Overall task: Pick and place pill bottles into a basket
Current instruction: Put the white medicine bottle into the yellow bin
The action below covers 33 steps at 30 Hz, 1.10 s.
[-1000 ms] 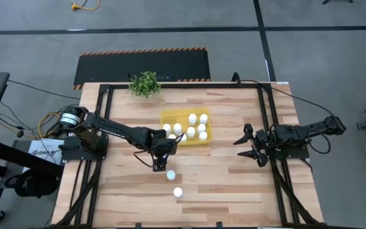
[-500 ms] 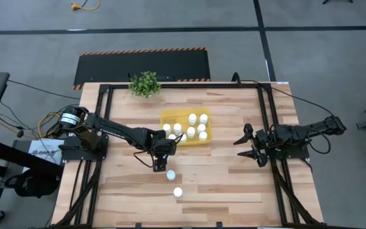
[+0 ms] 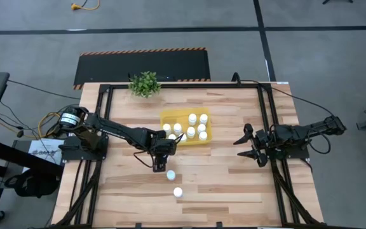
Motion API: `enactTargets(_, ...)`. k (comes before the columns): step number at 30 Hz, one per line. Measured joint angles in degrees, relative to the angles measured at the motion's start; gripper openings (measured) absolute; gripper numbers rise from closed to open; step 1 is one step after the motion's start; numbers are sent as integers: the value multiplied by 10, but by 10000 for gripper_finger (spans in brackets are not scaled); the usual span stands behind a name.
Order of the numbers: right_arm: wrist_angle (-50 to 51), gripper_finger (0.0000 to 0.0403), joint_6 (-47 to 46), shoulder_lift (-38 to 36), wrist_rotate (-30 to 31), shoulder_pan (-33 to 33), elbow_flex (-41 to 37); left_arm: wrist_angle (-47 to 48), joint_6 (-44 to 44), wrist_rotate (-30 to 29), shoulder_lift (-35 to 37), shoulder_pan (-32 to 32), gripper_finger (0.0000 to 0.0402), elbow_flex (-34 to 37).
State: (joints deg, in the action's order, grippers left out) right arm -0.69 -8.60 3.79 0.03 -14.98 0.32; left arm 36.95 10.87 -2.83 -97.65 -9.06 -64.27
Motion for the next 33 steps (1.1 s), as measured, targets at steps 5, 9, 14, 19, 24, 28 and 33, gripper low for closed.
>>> enactTargets(5,0,226,0,0,0,0,0,0,-1,9,0,0,161,0)
enactTargets(9,0,226,0,0,0,0,0,0,-1,15,0,0,159,0)
enactTargets(14,0,226,0,0,0,0,0,7,-1,29,1,-3,162,-3)
enactTargets(19,0,226,0,0,0,0,0,47,-8,27,1,-11,158,-27)
enactTargets(24,0,226,0,0,0,0,0,110,-27,26,1,-12,161,-69)
enactTargets(28,0,226,0,0,0,0,0,174,-46,14,8,-12,161,-118)
enactTargets(33,0,226,0,0,0,0,0,258,-79,-43,16,-6,161,-207)
